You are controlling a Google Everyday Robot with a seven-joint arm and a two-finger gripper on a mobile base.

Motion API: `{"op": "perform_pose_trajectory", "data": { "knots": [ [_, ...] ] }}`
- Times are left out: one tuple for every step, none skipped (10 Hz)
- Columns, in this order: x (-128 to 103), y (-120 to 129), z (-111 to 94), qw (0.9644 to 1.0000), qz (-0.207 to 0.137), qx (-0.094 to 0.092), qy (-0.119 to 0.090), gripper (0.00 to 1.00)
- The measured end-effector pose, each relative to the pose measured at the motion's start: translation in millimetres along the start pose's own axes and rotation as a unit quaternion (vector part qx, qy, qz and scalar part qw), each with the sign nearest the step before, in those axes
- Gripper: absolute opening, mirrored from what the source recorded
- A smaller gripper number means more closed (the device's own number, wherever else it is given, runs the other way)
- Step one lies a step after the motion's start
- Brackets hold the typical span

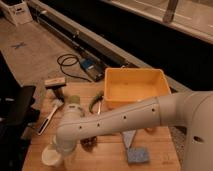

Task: Stack cups on top of each other

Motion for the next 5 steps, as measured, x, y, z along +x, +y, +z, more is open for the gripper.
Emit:
{"op": "perform_pose_trajectory", "data": {
  "knots": [
    [-2,2,4,1.0,0.001,0.001,-0.008,0.74],
    [-3,4,9,0.9998,0.005,0.001,-0.017,0.74],
    [-4,6,15,0.9996,0.006,0.001,-0.026,0.74],
    [-5,7,20,0.9995,0.008,0.0,-0.031,0.71],
    [-3,9,26,0.9993,0.013,-0.001,-0.036,0.6]
  ]
}}
